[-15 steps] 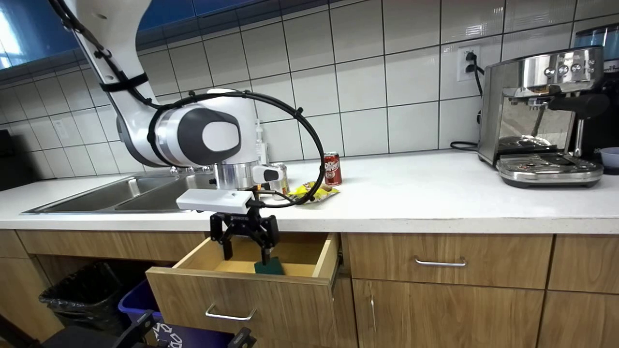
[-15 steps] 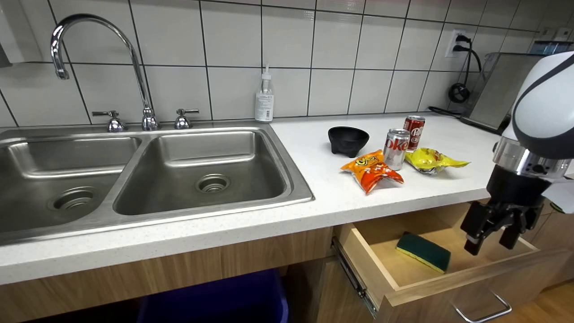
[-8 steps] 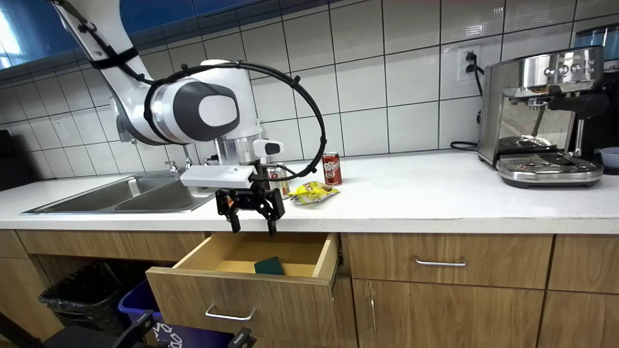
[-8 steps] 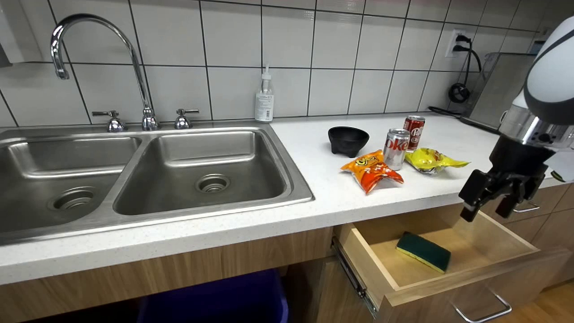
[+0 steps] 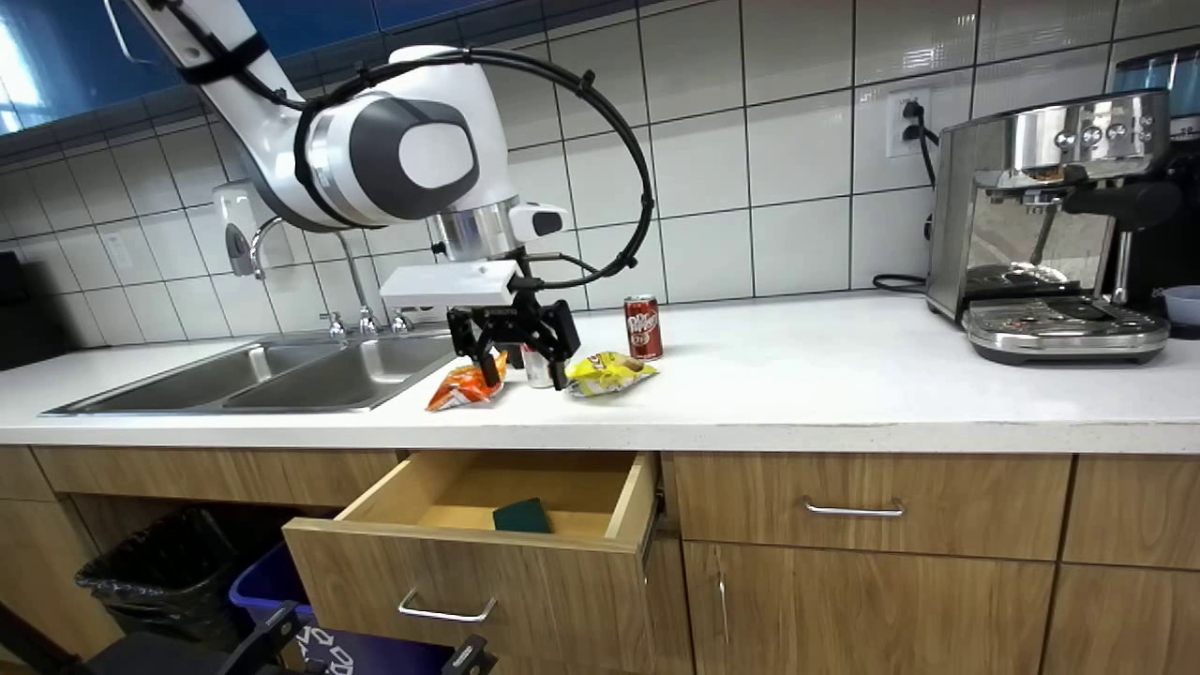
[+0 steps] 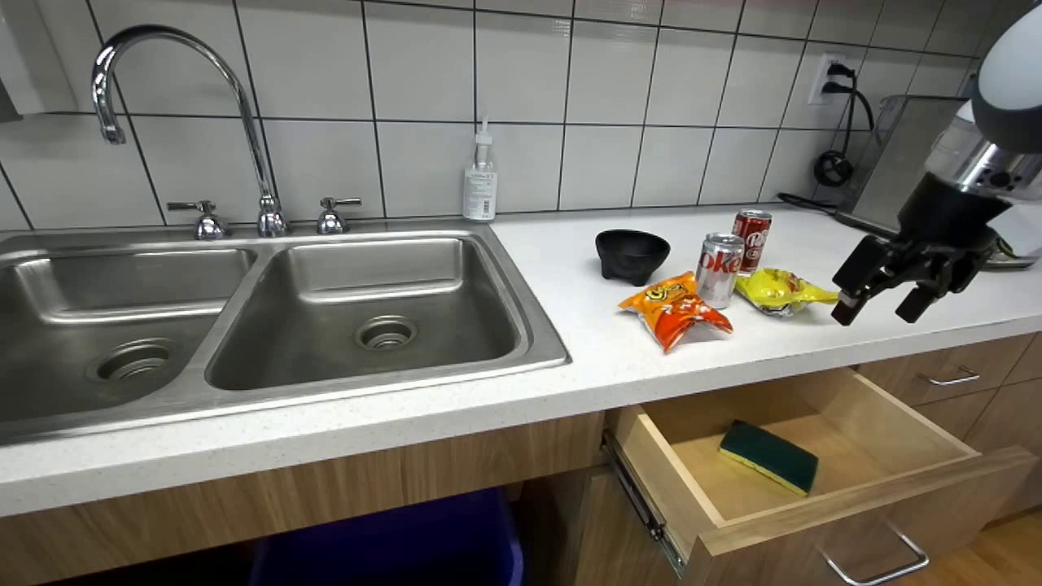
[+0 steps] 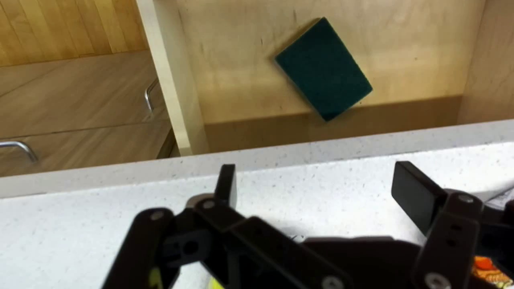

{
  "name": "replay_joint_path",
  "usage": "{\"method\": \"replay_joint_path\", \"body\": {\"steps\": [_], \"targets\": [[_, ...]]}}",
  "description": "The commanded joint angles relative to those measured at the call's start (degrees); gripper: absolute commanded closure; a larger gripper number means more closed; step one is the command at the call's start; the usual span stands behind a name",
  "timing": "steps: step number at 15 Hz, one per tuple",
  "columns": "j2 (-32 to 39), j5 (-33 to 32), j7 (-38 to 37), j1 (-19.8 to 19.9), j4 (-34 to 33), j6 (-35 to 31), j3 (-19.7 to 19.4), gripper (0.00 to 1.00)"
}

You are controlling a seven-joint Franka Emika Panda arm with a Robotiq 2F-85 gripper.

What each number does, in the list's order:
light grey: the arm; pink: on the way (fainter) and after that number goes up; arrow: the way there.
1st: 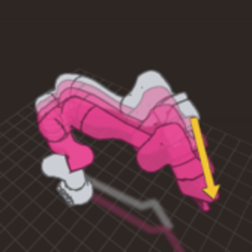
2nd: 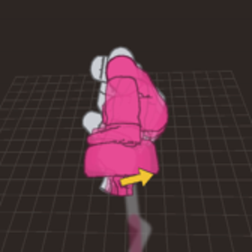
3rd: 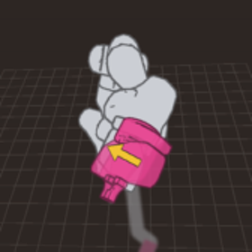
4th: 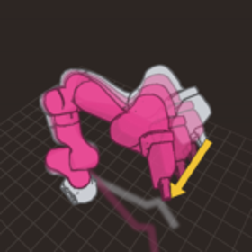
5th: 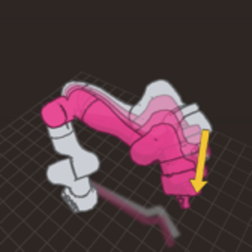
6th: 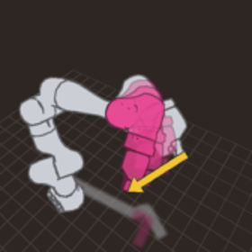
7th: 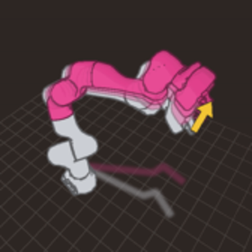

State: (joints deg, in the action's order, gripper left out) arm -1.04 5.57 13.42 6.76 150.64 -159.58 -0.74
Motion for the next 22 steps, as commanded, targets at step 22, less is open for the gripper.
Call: {"method": "replay_joint_path", "body": {"steps": [22], "targets": [[20.8,0.5,3.3,3.1,-27.5,-3.7,0.2,0.0]]}}
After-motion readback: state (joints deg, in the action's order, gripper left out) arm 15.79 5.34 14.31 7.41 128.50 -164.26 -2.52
